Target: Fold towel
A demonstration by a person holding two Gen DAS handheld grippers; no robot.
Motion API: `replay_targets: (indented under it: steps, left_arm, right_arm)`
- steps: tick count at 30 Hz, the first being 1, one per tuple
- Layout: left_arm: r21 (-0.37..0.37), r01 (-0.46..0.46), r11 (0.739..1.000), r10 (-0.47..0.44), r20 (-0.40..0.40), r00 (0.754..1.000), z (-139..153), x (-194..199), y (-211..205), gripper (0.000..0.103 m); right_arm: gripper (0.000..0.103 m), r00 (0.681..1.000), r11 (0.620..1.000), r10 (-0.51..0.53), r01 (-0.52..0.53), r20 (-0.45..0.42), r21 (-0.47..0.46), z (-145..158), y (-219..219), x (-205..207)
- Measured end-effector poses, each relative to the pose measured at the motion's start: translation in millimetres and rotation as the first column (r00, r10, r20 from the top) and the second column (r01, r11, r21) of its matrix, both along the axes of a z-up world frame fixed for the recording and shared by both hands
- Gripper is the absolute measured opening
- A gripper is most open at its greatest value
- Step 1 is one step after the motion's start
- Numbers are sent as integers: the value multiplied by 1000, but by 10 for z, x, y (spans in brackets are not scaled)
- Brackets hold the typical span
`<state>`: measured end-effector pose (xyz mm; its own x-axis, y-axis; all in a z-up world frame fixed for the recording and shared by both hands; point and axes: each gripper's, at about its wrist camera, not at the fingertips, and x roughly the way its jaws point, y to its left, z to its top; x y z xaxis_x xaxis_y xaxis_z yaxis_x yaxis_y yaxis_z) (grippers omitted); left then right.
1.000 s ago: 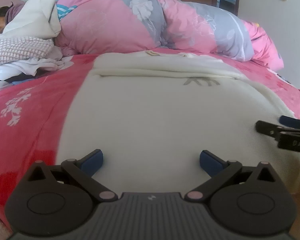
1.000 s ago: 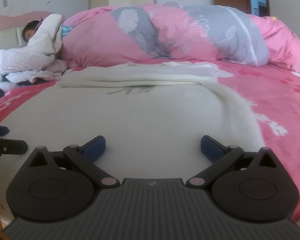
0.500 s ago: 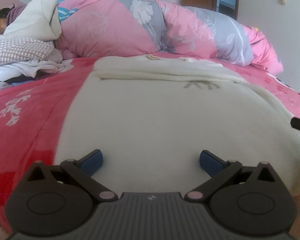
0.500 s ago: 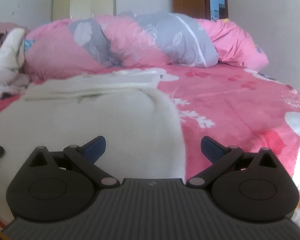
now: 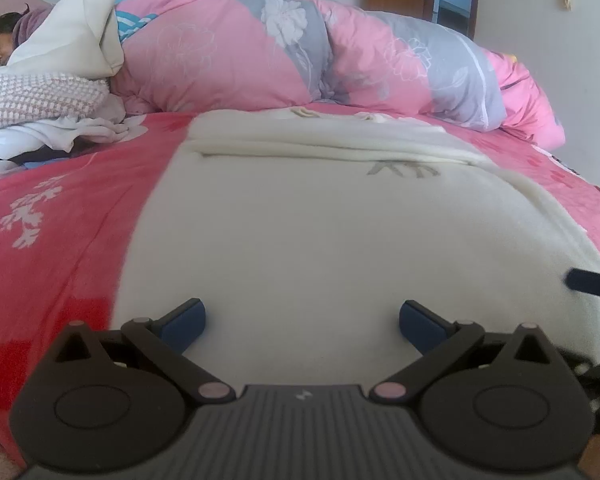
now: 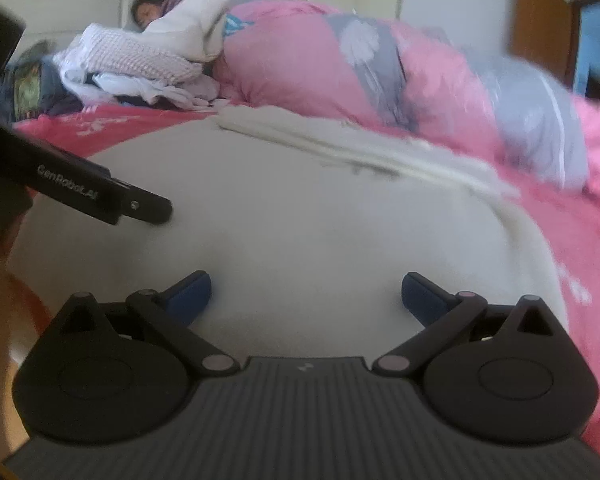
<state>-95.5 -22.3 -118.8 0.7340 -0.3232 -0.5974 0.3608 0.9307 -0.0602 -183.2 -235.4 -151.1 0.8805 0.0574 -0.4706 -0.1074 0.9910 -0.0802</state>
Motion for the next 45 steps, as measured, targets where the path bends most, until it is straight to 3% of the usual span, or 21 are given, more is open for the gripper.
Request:
replay_targets:
  steps: [4, 7, 11, 14, 19, 23, 26, 31, 37, 40, 45]
  left_arm:
    - [-7, 6, 1000, -6, 1, 1000, -10, 2, 21, 103]
    - [-9, 7, 1000, -7, 1, 1000, -10, 5, 28, 103]
    - [-10, 8, 1000, -8, 1, 1000, -10, 9, 29, 103]
    - [-9, 7, 1000, -7, 2, 1000, -10, 6, 24, 103]
    - [-7, 5, 1000, -5, -1, 1000, -3, 0, 13, 103]
    - [-5, 4, 1000, -4, -4, 1000, 5, -9, 16, 103]
    - [-5, 6, 1000, -6, -6, 1000, 9, -9, 22, 103]
    - [-5, 5, 1000, -5, -5, 1000, 3, 8, 30, 103]
    - [-9, 7, 1000, -7, -7, 1000, -1, 9, 43, 103]
    - [-6, 5, 1000, -5, -7, 1000, -3, 10, 35, 103]
    - [3, -3, 1000, 3, -18, 1000, 40, 20, 17, 103]
  right_arm:
    - [102, 998, 999, -50, 50, -39, 21, 22, -254, -170]
    - [102, 994, 996, -91, 89, -54, -29, 50, -349, -268]
    - [102, 980, 966, -194, 181, -51, -186, 94, -417, -338]
    - [102, 975, 957, -223, 216, -15, -193, 191, -488, -387]
    - [102, 988, 985, -148, 151, 43, -88, 329, -448, -261]
    - [102, 996, 993, -60, 66, 63, -98, 317, -222, -31]
    - [102, 1000, 991, -15, 17, 20, -131, 201, -85, 59]
    - [102, 998, 986, -18, 8, -59, -165, 117, -150, -92]
    - [102, 983, 961, -126, 88, -131, -263, 147, -415, -314]
    - [102, 984, 962, -154, 127, -94, -243, 248, -508, -366]
    - [102, 997, 990, -81, 80, 5, -119, 427, -417, -238]
